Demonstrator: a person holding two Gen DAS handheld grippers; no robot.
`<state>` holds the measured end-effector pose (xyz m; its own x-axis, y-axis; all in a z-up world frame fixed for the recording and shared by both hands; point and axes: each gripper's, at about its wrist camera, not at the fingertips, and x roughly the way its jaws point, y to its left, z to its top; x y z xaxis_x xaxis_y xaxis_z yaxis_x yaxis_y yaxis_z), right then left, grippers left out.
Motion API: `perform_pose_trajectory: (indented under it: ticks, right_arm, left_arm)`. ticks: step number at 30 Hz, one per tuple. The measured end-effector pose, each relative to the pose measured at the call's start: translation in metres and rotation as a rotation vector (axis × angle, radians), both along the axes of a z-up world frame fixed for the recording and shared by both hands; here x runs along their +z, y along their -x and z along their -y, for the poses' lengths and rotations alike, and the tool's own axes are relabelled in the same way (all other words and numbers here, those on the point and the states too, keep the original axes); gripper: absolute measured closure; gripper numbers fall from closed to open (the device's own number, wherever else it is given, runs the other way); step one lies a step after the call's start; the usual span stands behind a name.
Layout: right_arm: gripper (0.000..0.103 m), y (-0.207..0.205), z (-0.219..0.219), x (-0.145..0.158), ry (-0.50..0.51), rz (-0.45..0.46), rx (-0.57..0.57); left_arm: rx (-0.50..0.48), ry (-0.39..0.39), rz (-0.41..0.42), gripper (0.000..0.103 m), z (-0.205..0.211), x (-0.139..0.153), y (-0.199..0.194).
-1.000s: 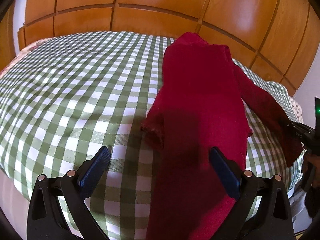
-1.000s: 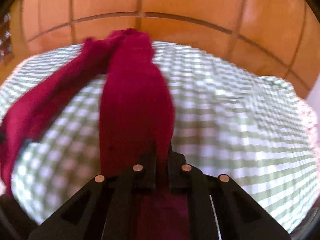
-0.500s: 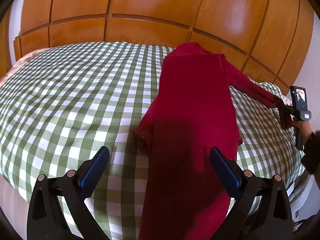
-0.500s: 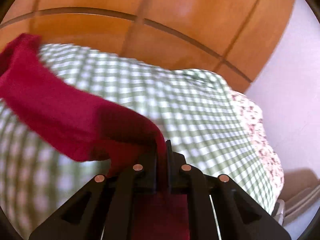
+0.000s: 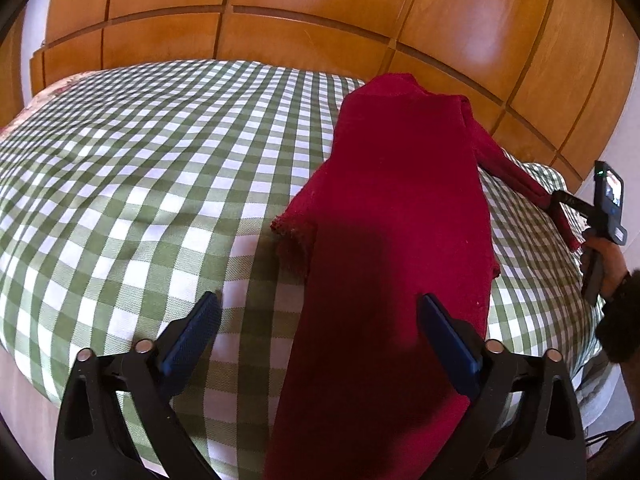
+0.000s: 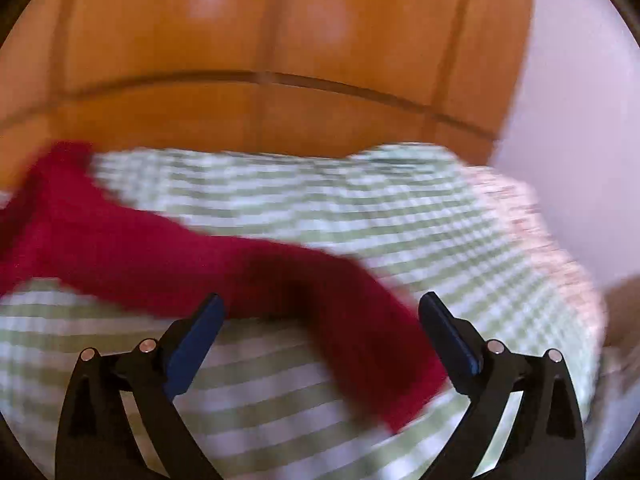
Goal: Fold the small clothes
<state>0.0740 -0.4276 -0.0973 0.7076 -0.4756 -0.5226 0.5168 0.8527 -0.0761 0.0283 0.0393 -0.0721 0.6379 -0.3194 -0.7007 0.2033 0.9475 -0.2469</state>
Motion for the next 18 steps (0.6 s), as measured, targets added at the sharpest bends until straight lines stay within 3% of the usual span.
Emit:
perform_pose_trajectory:
  ticks: [2,3,5,7,9,12,18]
  right_arm:
    - [0.002,-0.003,-0.026,-0.002,-0.063,0.026,0.094]
    - [0.002,-0.008,-0.043,-0.005,-0.112,0.029,0.154]
    - [0.002,-0.018,-0.067,-0.014,-0.177,0.024,0.21]
    - [0.002,-0.032,-0.091,-0.028,-0.2,-0.019,0.246]
    - [0.002,-0.047,-0.114,-0.038,-0.119,-0.112,0.245]
    - [0.002,-0.051,-0.129,-0.038,-0.054,-0.134,0.245]
    - [0.002,-0.054,-0.122,-0.045,-0.108,-0.136,0.245]
  left_arm:
    - [0.004,-0.03,-0.002,0.034,0.002,0.0,0.001]
    - [-0.009,-0.043,-0.004,0.038,0.003,0.001,0.001]
    - [-0.061,-0.014,-0.017,0.075,0.004,0.005,0.001]
    - [-0.097,-0.017,-0.033,0.093,0.008,0.011,0.0]
    - [-0.134,-0.025,-0.016,0.097,0.009,0.023,0.0]
    - [-0.153,-0.026,0.02,0.097,0.004,0.039,-0.003]
    - [-0.129,-0.02,0.073,0.098,-0.026,0.072,-0.028]
